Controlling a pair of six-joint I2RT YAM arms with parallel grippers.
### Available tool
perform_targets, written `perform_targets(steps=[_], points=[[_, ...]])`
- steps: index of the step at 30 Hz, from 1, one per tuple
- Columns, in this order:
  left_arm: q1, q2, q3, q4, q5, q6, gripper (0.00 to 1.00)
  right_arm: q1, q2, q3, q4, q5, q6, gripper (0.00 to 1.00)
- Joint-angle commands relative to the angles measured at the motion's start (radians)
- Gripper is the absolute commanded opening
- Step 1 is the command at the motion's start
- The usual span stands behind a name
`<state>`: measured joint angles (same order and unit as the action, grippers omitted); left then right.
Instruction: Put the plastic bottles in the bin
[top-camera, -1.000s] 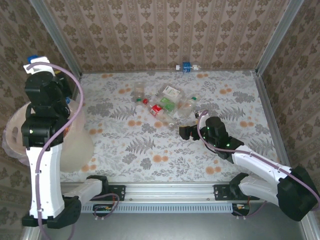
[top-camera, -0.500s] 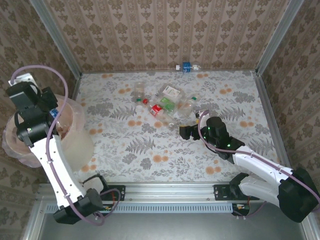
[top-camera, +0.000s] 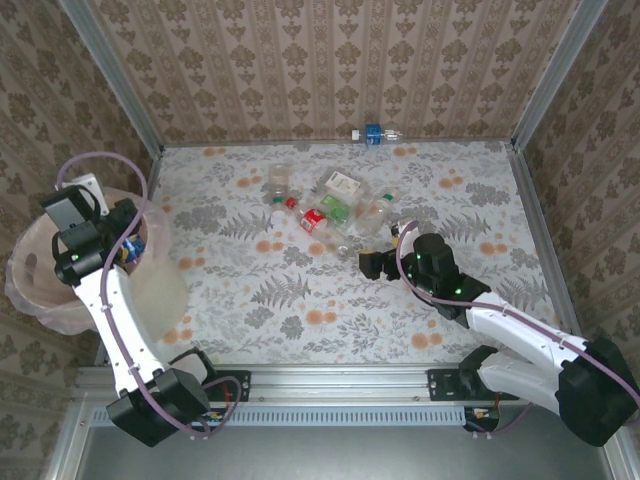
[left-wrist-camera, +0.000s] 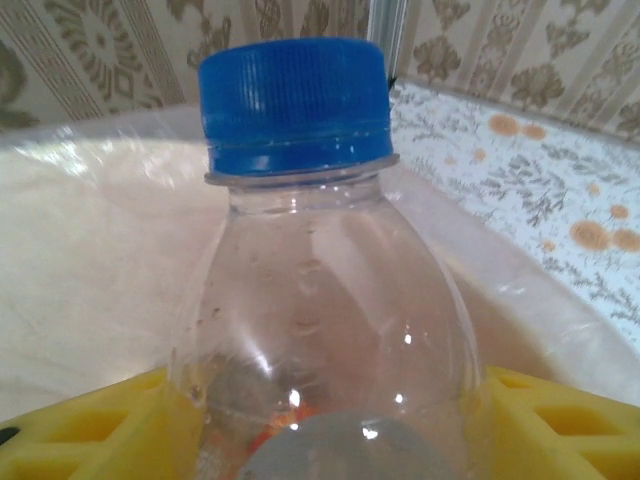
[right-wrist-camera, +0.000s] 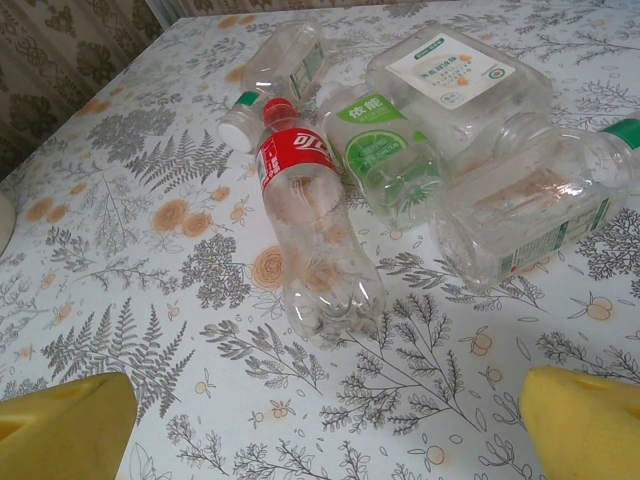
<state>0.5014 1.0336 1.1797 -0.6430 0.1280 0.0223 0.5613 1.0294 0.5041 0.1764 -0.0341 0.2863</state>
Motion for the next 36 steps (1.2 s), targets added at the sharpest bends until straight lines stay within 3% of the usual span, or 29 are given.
perform_targets(steps=[1,19,27,32,36], points=[[0.008,-0.009,-0.006,0.022,0.022,0.016,0.7,0.008,0.018,0.039,-0.003,-0.008,-0.027,1.0],[0.007,-0.006,0.102,-0.03,0.119,-0.085,0.99,0.008,0.044,0.105,0.005,-0.043,0.003,1.0],[0.007,-0.017,0.19,-0.062,0.174,-0.197,1.0,0.008,0.052,0.109,0.009,-0.038,0.013,1.0],[-0.001,-0.052,0.236,-0.063,0.288,-0.315,1.0,0.008,0.06,0.102,0.023,-0.016,0.03,1.0],[-0.078,-0.112,0.204,0.022,0.362,-0.421,1.0,0.008,0.082,0.102,0.031,0.018,0.057,1.0]])
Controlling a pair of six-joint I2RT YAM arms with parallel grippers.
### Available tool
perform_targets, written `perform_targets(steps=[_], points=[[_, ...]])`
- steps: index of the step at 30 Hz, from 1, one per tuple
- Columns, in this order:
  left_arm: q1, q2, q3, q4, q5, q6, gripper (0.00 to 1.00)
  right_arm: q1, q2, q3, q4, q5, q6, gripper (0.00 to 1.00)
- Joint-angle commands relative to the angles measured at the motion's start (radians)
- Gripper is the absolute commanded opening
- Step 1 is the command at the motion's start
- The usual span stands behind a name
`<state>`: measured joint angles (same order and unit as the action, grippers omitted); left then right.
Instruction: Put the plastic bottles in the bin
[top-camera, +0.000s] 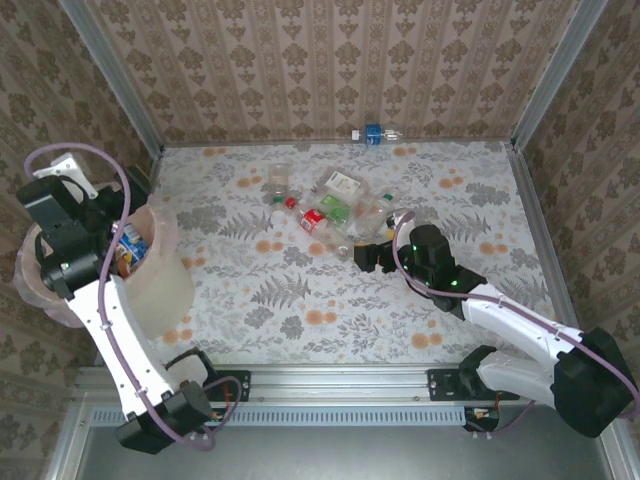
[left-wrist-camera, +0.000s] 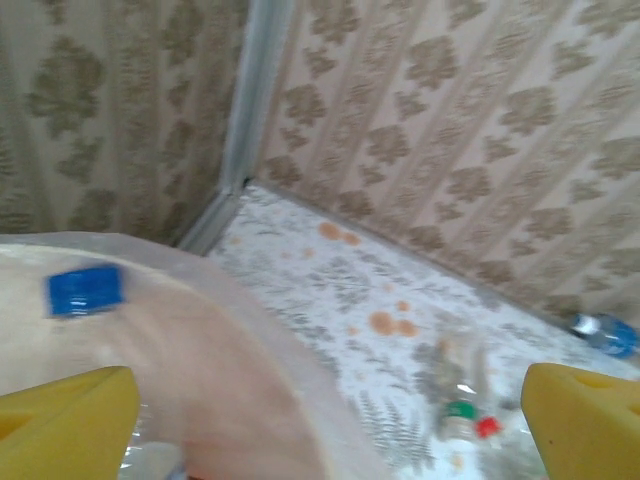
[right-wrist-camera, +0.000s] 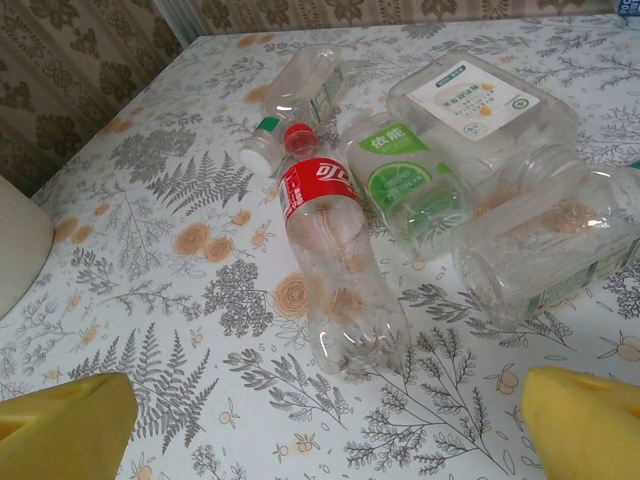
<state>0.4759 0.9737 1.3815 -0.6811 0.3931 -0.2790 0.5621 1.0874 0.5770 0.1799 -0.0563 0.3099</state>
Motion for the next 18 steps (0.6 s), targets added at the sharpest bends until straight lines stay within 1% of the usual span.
perform_targets(steps=[1,4,6,9,12,14,18], points=[[-0.082,-0.063,-0.009,0.081,0.101,-0.141,1.0,0.006,0.032,0.03,0.029,0.05,0.038,1.0],[-0.203,-0.095,-0.055,0.151,0.082,-0.196,1.0,0.002,0.063,0.039,0.027,0.071,0.044,1.0],[-0.313,-0.097,-0.086,0.187,0.041,-0.207,1.0,-0.01,0.092,0.057,0.006,0.074,0.029,1.0],[-0.476,-0.061,-0.101,0.208,-0.023,-0.201,1.0,-0.04,0.143,0.104,-0.048,0.063,-0.002,1.0],[-0.601,-0.013,-0.106,0.225,-0.073,-0.205,1.0,-0.076,0.208,0.17,-0.114,0.042,0.001,1.0],[-0.66,0.009,-0.111,0.242,-0.103,-0.208,1.0,-0.102,0.258,0.217,-0.161,0.066,0.058,1.0],[-0.754,0.039,-0.157,0.331,-0.143,-0.232,1.0,-0.166,0.381,0.315,-0.251,0.076,0.243,1.0]])
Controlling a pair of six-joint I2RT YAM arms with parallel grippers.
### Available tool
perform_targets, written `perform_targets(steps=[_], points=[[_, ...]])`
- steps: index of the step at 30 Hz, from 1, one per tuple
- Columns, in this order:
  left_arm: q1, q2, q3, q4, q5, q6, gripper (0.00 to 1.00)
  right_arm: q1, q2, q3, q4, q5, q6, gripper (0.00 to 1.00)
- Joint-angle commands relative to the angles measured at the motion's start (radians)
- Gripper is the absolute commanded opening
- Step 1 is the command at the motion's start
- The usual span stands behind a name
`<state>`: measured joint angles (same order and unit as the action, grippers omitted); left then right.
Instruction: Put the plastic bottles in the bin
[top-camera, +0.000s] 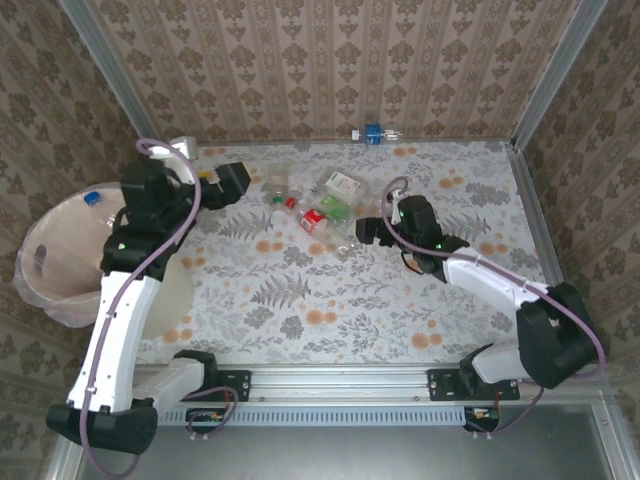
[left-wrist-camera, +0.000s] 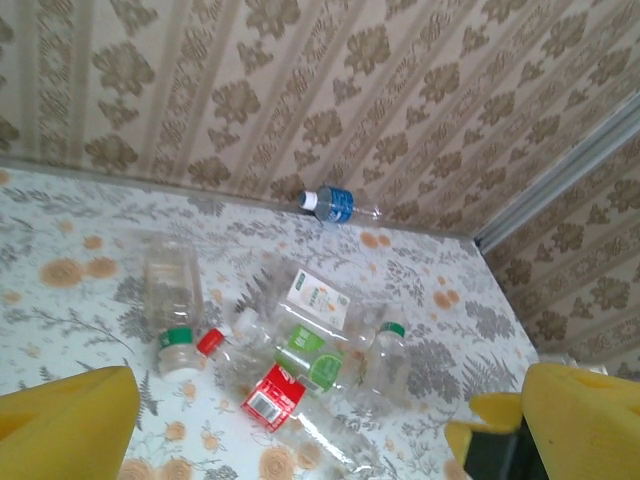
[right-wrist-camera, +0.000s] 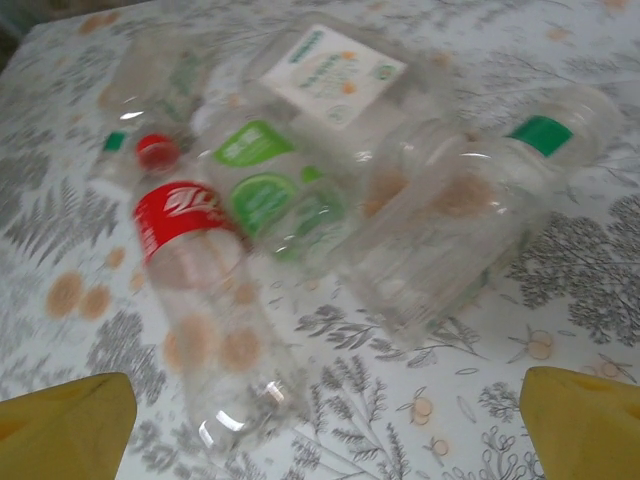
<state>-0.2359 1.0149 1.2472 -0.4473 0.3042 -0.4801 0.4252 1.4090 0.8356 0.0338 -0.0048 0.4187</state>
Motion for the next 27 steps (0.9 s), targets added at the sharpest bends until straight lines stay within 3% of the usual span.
perform_targets(steps=[1,11,22,27], points=[[-0.059,0.008,-0.032,0.119,-0.053,-0.031,1.0,-0.034,0.089,0.082,-0.121,0.031,0.167,1.0],[-0.095,0.085,-0.035,0.079,-0.09,-0.004,1.0,-0.031,0.357,0.303,-0.244,0.137,0.371,1.0],[-0.092,0.093,-0.061,0.067,-0.132,0.022,1.0,-0.008,0.54,0.459,-0.334,0.219,0.415,0.94],[-0.092,0.11,-0.051,0.061,-0.121,0.021,1.0,-0.009,0.548,0.453,-0.374,0.245,0.403,0.89]])
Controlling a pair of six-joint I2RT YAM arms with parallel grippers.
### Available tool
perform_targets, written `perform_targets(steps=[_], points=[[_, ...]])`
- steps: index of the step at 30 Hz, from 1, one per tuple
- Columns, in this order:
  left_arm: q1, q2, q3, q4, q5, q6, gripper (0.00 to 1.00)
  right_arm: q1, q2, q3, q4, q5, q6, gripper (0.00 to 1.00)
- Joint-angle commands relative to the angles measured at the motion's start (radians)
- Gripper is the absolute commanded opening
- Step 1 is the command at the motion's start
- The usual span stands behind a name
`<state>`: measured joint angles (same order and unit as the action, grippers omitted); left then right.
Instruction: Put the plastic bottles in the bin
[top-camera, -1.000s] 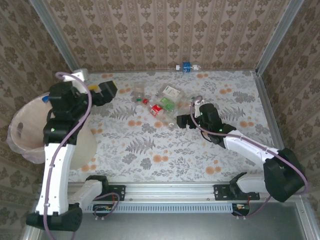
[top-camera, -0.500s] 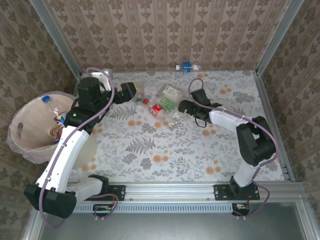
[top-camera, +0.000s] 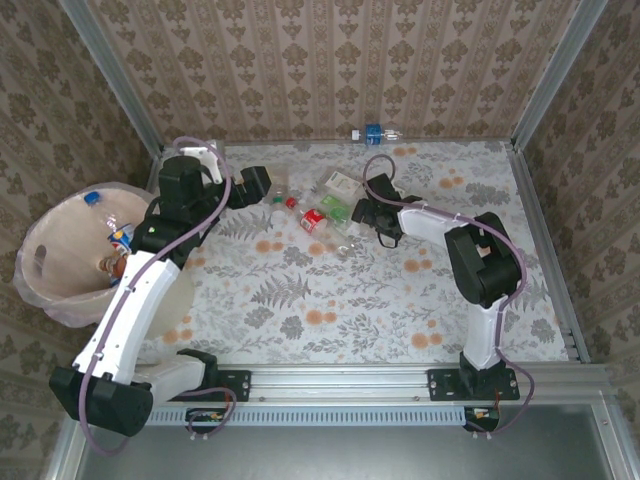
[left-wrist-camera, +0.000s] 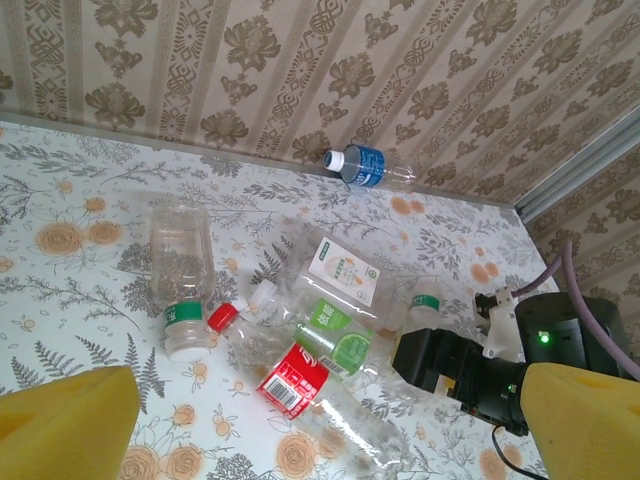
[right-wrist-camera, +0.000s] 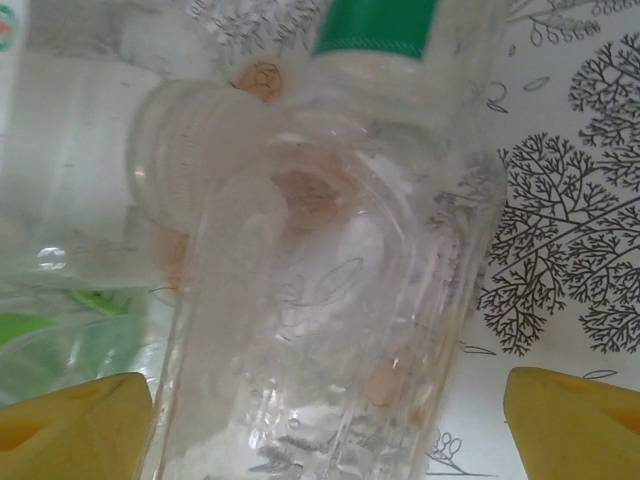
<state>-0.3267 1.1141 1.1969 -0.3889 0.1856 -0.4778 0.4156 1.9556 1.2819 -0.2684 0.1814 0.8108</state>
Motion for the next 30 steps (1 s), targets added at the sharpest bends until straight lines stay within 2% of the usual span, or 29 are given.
perform_targets(steps=[1,11,20,23,26,30], points=[[-0.001,0.015,0.0,0.003,0.001,0.018,1.0,0.001,-0.013,-0.012,-0.067,0.068,0.007,0.87],[-0.001,0.03,-0.008,0.023,0.032,-0.007,1.0,-0.035,-0.132,-0.206,0.07,0.048,-0.134,0.63],[-0.011,0.067,-0.039,0.121,0.128,-0.066,1.0,-0.037,-0.392,-0.428,0.242,-0.021,-0.3,0.5],[-0.061,0.101,-0.029,0.153,0.122,-0.06,1.0,-0.038,-0.503,-0.497,0.257,-0.026,-0.294,0.47],[-0.122,0.149,-0.008,0.174,0.108,-0.033,1.0,-0.037,-0.619,-0.567,0.307,-0.082,-0.296,0.45],[-0.19,0.229,0.013,0.249,0.194,-0.053,1.0,-0.033,-0.749,-0.65,0.397,-0.163,-0.295,0.43]])
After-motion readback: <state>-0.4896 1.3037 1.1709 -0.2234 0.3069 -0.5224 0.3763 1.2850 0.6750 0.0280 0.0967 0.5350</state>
